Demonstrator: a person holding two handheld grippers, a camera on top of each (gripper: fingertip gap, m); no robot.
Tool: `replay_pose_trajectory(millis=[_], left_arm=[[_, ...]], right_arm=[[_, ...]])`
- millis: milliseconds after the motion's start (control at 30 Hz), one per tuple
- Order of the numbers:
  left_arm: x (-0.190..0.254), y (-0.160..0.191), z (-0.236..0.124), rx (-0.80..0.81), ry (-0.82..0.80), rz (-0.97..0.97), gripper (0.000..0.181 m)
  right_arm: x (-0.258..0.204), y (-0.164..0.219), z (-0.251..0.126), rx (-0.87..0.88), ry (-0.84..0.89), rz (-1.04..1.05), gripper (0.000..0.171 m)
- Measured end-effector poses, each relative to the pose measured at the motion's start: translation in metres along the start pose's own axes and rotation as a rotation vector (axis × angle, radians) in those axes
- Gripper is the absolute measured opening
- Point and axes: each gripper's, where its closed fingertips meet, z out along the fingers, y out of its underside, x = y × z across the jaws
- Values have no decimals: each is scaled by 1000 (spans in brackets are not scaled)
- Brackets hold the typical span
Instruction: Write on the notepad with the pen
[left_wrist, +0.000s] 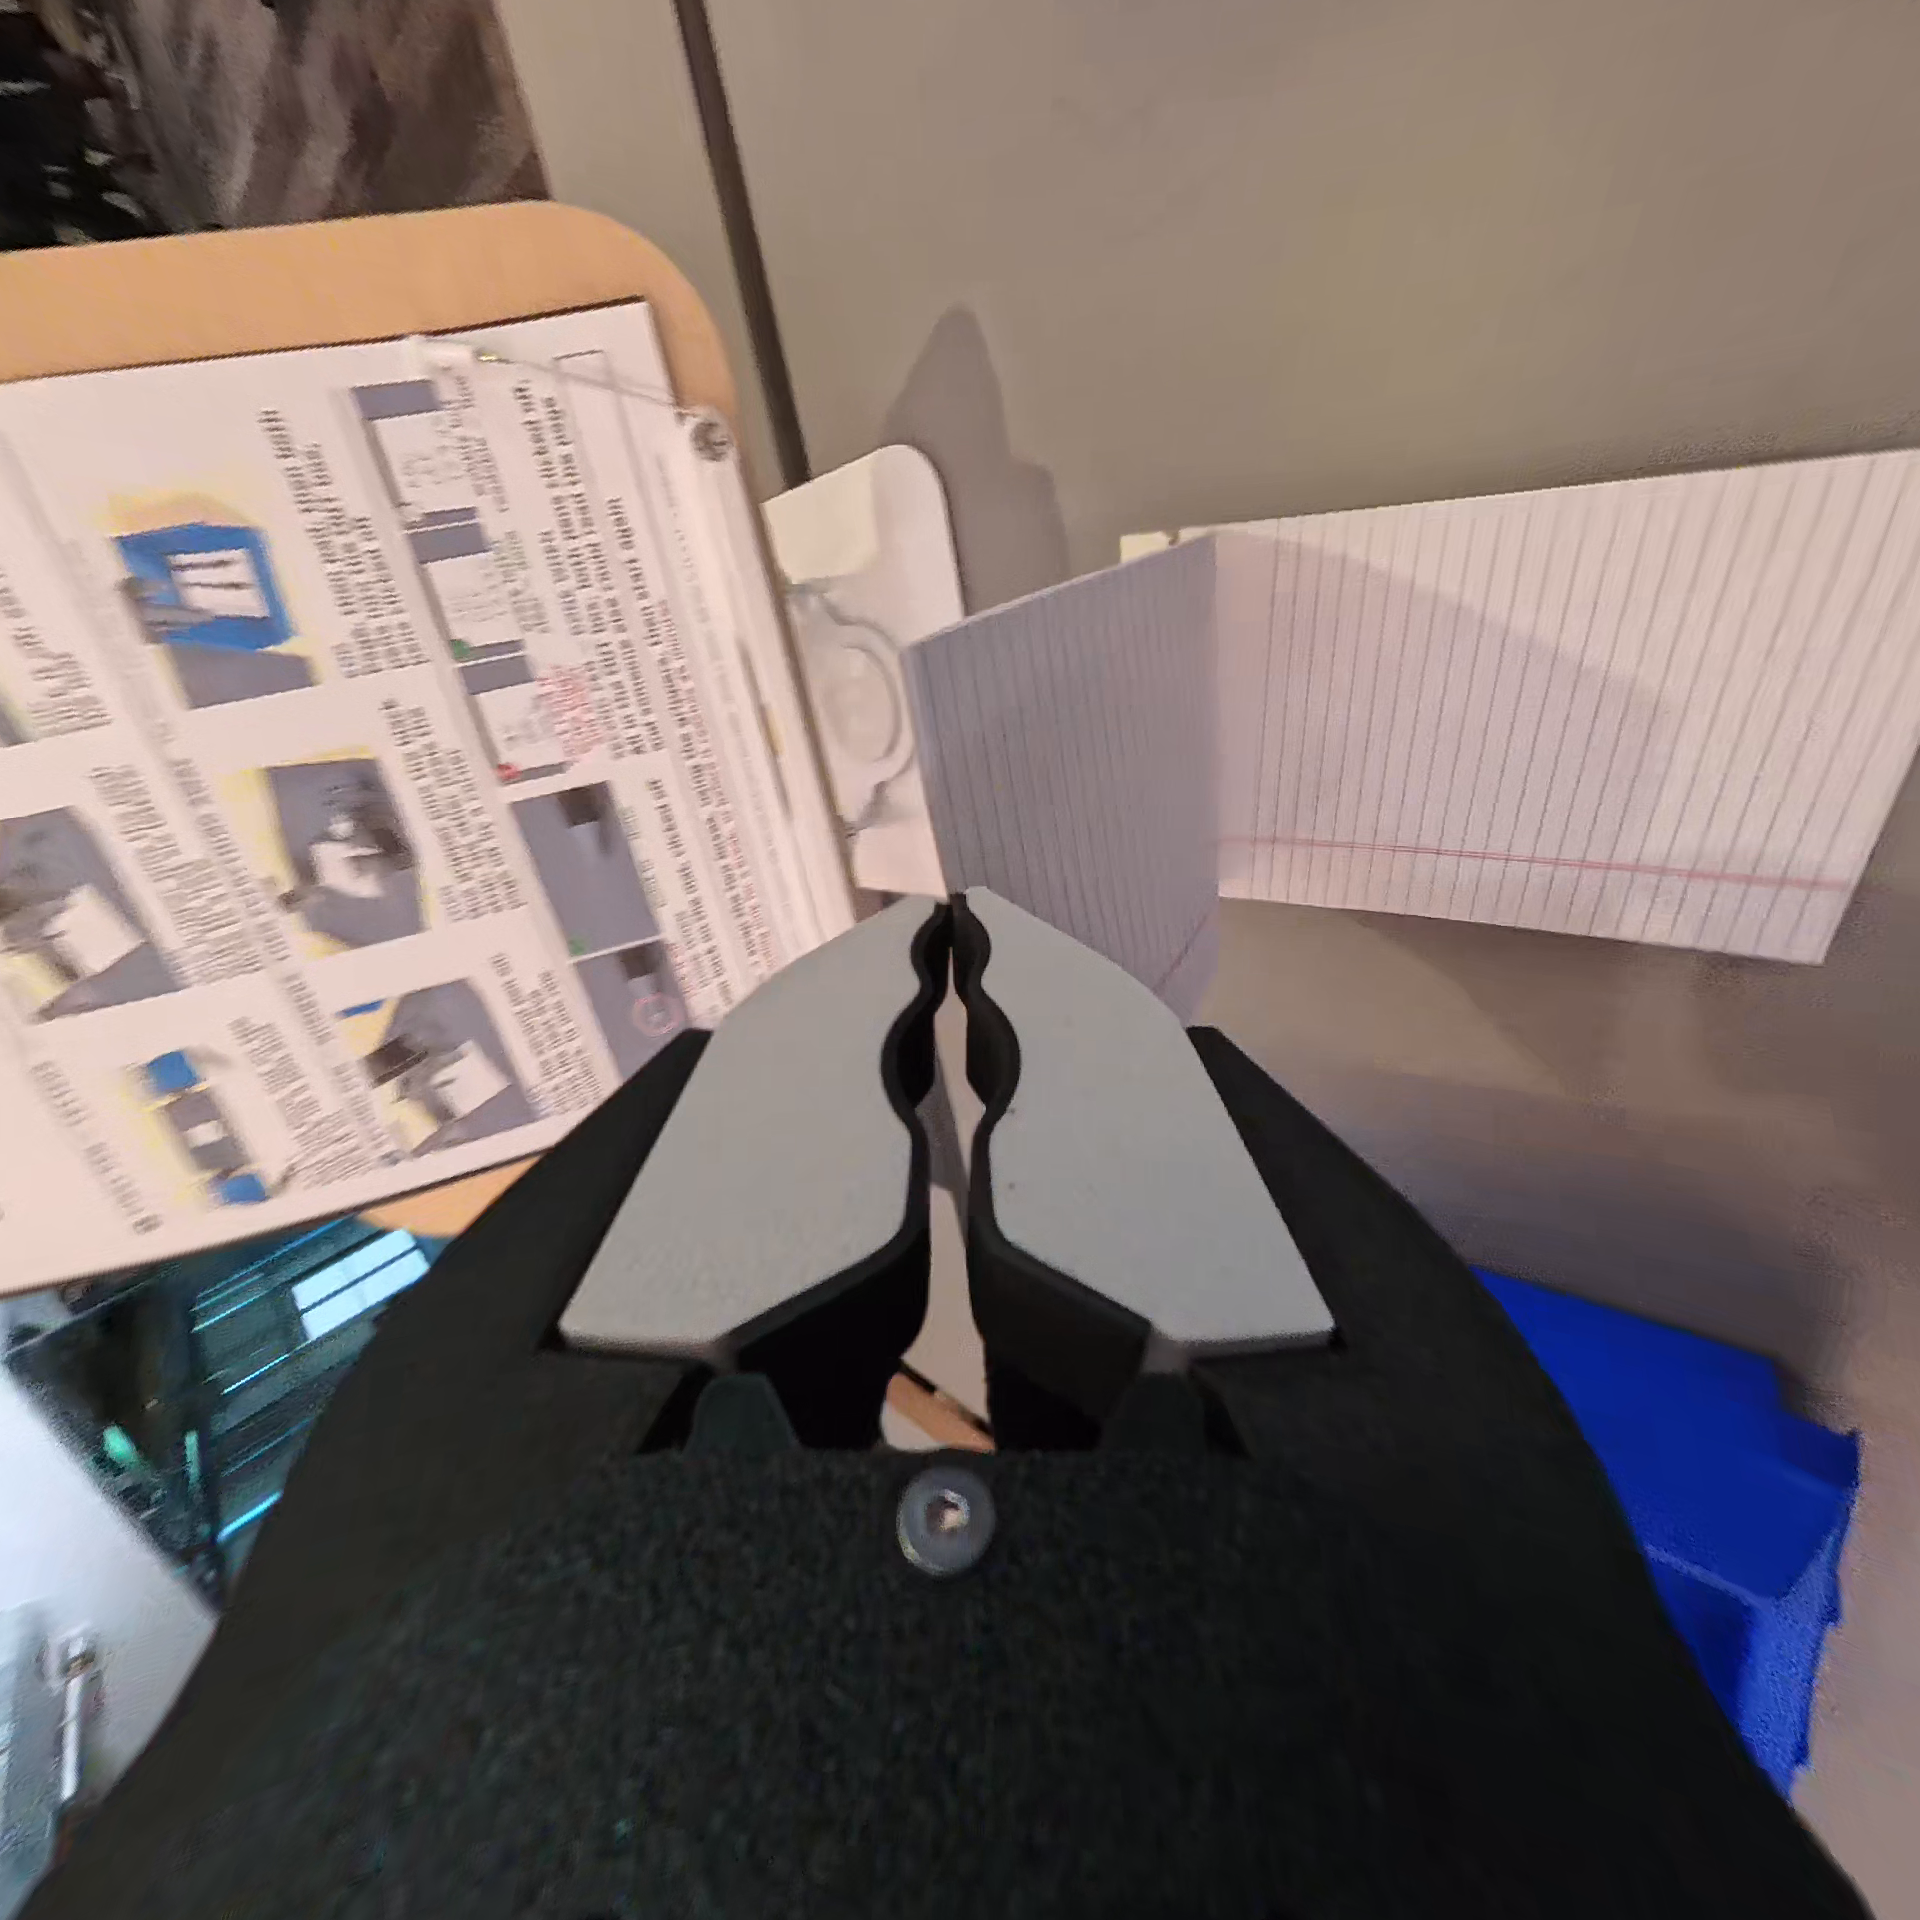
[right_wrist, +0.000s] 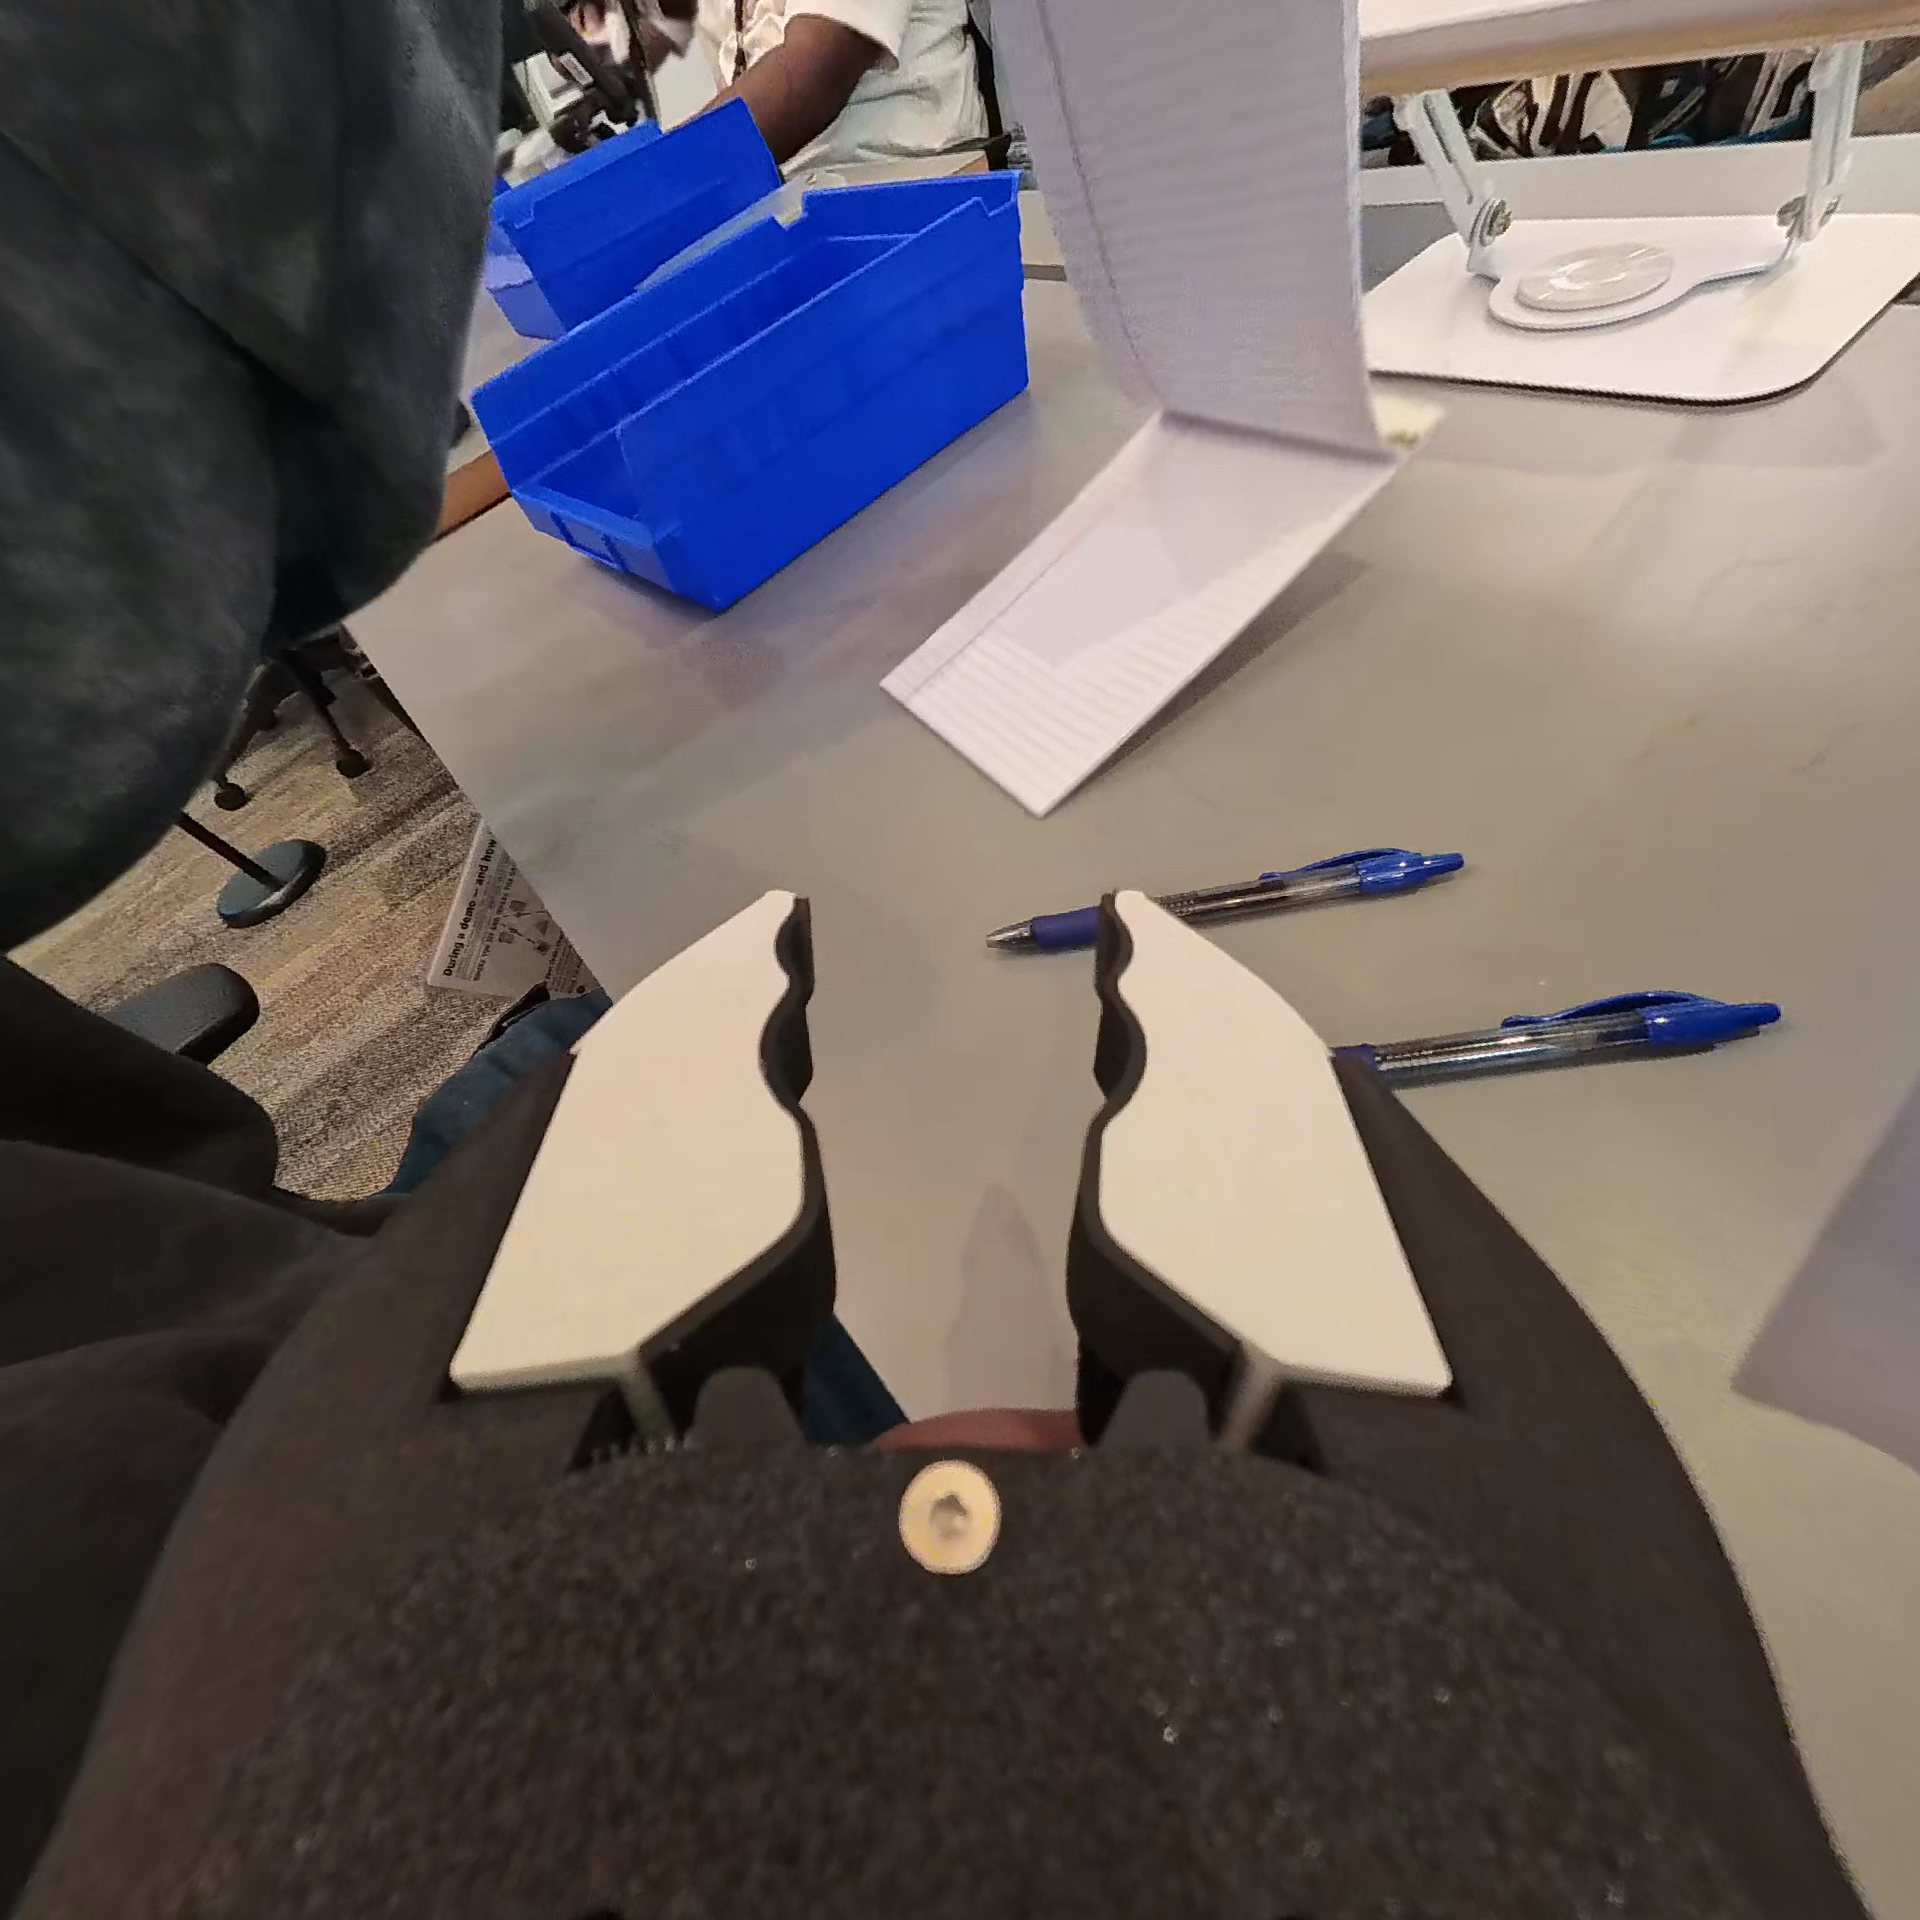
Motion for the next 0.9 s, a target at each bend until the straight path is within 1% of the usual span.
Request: replay_pose_trajectory(millis=[33, 133, 233, 267, 333, 467, 567, 667, 733, 767, 833, 900], left_arm=[[7, -1, 9, -2, 25, -7, 0], [25, -5, 30, -29, 80, -30, 0], [44, -13, 38, -35, 155, -84, 0], [49, -15, 39, -34, 156, -79, 0], [62, -19, 36, 4, 190, -92, 0], [94, -24, 20, 104, 316, -214, 3], [116, -26, 3, 200, 429, -337, 17], [127, -6, -6, 220, 425, -479, 31], [140, 7, -5, 233, 427, -611, 33], [151, 11, -2, 233, 442, -676, 34], [173, 26, 14, 182, 416, -802, 36], [197, 32, 29, 152, 406, -893, 46]], right_arm=[[1, 1, 0, -1, 1, 1, 52], [4, 4, 2, -10, 1, 7, 52], [6, 6, 4, -17, -2, 17, 52], [7, 7, 5, -20, -3, 19, 52], [7, 8, 5, -20, -4, 20, 52], [8, 11, 5, -21, -9, 32, 52], [8, 13, 8, -29, -17, 36, 52], [7, 15, 10, -37, -18, 31, 52], [7, 17, 11, -41, -17, 33, 52], [7, 18, 11, -44, -18, 34, 52], [8, 20, 14, -54, -18, 36, 52], [8, 21, 16, -63, -17, 34, 52]])
